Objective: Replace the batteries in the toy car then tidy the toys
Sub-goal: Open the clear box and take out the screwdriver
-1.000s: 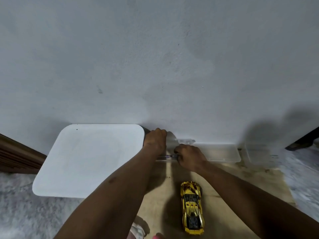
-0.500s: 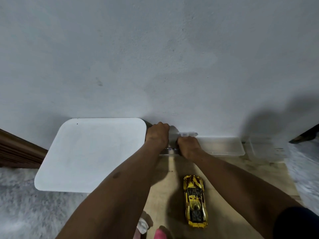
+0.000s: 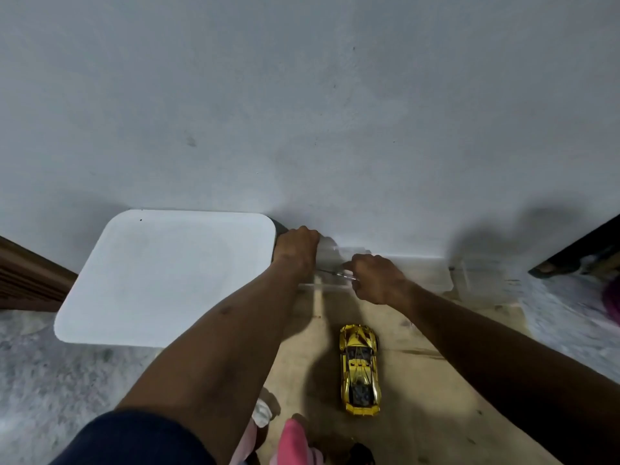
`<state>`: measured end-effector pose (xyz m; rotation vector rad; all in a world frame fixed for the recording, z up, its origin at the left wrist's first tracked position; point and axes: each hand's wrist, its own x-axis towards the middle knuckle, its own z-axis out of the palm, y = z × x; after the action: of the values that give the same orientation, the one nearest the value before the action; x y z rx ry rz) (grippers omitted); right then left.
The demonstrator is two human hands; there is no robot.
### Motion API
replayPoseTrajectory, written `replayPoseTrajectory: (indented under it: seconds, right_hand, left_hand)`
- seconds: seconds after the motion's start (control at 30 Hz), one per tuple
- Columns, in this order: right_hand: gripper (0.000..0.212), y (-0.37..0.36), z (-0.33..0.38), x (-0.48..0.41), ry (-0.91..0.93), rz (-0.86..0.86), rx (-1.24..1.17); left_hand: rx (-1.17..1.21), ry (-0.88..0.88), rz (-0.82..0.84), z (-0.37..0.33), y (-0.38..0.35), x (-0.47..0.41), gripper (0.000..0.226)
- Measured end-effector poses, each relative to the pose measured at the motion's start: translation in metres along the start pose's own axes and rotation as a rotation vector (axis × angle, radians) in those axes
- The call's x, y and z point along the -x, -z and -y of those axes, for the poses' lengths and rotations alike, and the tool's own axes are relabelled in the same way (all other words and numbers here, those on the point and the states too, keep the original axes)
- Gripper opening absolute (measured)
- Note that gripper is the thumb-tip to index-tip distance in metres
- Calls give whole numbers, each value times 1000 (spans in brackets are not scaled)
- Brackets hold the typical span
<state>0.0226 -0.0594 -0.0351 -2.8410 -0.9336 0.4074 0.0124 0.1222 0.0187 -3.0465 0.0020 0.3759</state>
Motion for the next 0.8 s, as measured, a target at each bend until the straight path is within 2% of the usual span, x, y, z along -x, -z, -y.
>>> replayPoseTrajectory:
  seconds: [0.13, 0.3, 0.4, 0.53, 0.67, 0.8]
  right_hand:
    - [51, 11, -18, 22, 53, 59, -14]
    - [38, 13, -39, 44, -32, 124, -15]
    - [33, 10, -43, 57, -98, 89, -45]
    - [23, 3, -35, 66, -147, 38, -99]
    - [18, -6, -28, 72, -196, 19, -177]
    - [14, -12, -24, 76, -252, -4, -222]
  left_hand:
    - [-3, 10, 40, -4, -4, 10, 36]
    - [41, 24, 82, -8, -23, 29, 32]
    - [140, 26, 127, -14, -38, 45, 29]
    - [178, 26, 29, -29, -43, 68, 31]
    - [244, -11, 92, -55, -56, 88, 32]
    - [360, -18, 178, -83, -81, 108, 48]
